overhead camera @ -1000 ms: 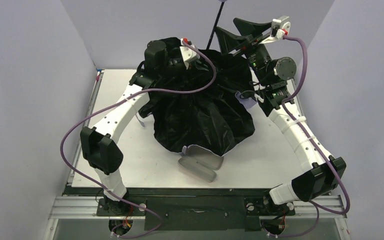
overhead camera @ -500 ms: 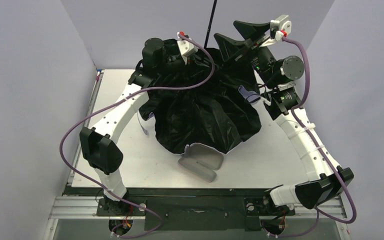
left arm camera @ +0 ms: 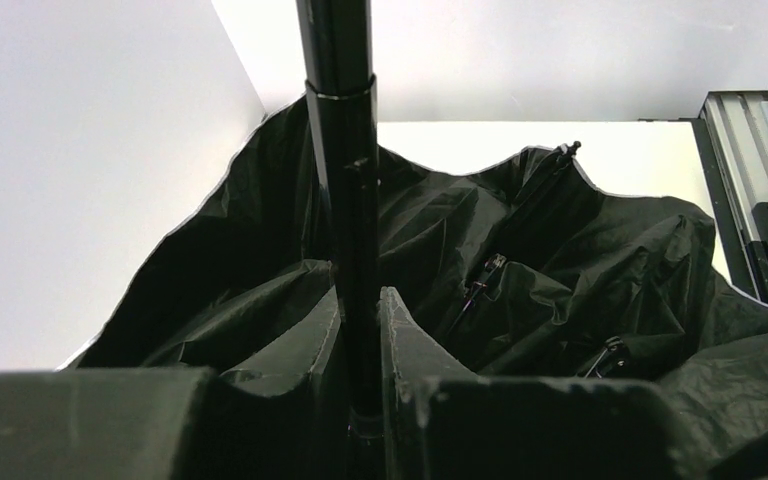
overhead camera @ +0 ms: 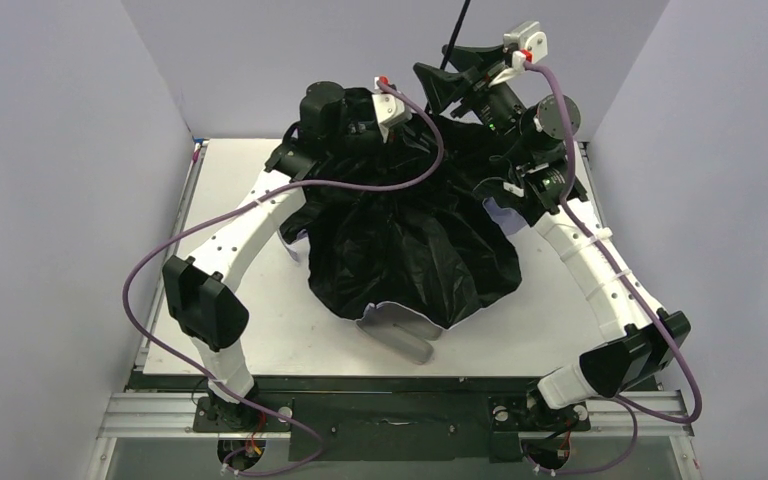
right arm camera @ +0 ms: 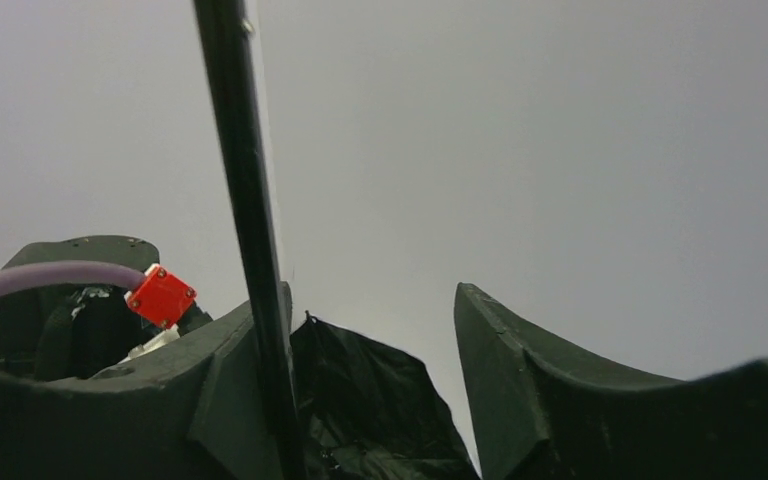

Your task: Open the umbrella

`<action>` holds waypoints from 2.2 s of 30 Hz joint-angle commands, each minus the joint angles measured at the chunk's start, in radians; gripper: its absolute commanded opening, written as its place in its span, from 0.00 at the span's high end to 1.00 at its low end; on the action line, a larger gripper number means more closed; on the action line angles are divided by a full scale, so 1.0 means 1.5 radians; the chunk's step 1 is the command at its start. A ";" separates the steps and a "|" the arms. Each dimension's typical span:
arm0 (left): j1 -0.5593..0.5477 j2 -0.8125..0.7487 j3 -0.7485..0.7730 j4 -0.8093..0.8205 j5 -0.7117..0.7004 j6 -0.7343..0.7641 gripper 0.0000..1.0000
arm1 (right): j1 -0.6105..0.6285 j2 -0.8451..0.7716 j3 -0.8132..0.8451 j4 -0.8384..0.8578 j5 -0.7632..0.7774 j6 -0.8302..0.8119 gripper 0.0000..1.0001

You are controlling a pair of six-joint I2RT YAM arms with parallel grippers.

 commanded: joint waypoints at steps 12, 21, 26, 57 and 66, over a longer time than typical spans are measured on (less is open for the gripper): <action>-0.009 -0.048 -0.024 -0.048 -0.060 0.077 0.79 | 0.003 0.017 0.098 0.111 0.075 -0.021 1.00; -0.015 -0.034 0.071 -0.007 -0.058 0.076 0.67 | 0.008 0.008 0.086 0.081 -0.013 0.035 1.00; -0.025 0.014 0.159 -0.072 -0.028 0.092 0.68 | 0.010 0.006 0.078 0.082 -0.011 0.043 1.00; 0.015 0.058 0.001 -0.010 -0.011 0.062 0.85 | 0.004 0.004 0.165 0.113 -0.060 0.121 1.00; 0.049 0.068 -0.074 -0.081 -0.054 0.172 0.83 | -0.001 0.011 0.238 0.123 -0.046 0.169 1.00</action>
